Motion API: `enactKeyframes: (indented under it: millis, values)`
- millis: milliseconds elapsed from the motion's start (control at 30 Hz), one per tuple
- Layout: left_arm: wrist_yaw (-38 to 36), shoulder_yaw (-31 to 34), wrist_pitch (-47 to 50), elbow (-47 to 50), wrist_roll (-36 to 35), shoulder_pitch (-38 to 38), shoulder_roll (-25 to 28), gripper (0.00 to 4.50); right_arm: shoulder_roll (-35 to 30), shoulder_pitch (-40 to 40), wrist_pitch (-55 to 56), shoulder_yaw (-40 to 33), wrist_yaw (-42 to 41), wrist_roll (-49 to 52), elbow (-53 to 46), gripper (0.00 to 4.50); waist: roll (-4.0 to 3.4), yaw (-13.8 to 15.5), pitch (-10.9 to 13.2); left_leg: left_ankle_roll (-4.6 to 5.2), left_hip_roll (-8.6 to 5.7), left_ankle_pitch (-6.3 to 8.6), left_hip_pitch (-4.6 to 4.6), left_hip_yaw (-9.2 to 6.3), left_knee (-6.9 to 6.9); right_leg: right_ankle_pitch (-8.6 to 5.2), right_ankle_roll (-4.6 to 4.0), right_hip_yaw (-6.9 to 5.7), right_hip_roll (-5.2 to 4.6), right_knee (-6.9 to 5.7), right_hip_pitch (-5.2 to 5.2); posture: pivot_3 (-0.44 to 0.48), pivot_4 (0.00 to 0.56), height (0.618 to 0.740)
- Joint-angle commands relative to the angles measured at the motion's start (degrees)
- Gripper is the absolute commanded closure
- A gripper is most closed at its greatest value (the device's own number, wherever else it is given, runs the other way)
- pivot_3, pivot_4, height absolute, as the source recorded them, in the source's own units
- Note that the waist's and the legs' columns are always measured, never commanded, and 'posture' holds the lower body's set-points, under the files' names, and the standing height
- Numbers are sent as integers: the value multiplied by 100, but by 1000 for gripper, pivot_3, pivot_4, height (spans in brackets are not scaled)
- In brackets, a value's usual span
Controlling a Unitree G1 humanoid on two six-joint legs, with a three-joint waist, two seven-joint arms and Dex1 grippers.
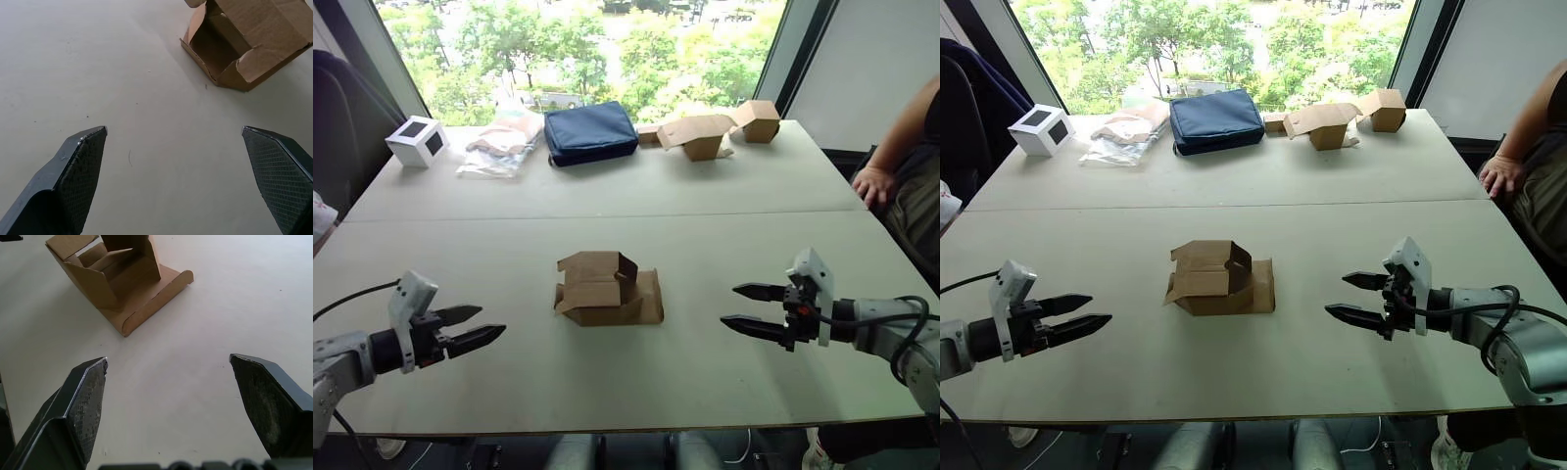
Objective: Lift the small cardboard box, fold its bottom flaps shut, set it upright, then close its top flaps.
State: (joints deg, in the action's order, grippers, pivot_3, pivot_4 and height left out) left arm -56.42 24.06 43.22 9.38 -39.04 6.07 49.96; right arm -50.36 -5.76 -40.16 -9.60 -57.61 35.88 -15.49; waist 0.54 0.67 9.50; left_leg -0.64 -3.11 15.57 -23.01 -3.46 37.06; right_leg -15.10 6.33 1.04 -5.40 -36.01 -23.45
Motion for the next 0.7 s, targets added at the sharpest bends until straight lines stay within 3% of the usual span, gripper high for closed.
enactKeyframes:
  millis: [33,333,567,700]
  values:
    - [50,196,-87,82,16,-42,77,0,94,-184,136,-65,241,-119,-87,222,0,0,0,0,0,0,0,0,0,0,0,0,0,0,0,0,150,740]
    - [229,-73,-114,-208,386,-361,206,0,125,22,173,-76,274,-251,-119,222,0,11,-1,0,0,0,0,0,1,1,1,-2,1,-1,1,0,150,740]
    - [-457,-109,1559,-1367,-641,-1355,390,0,71,148,203,-276,288,-173,-520,222,0,-8,0,0,-1,0,2,0,3,10,18,-5,4,-6,0,0,150,740]
    - [-775,-336,2652,-1967,-1284,-2179,122,0,43,44,-177,-231,401,241,-1427,222,0,-12,0,1,0,-1,3,-3,3,12,23,-9,10,-11,-1,0,150,740]
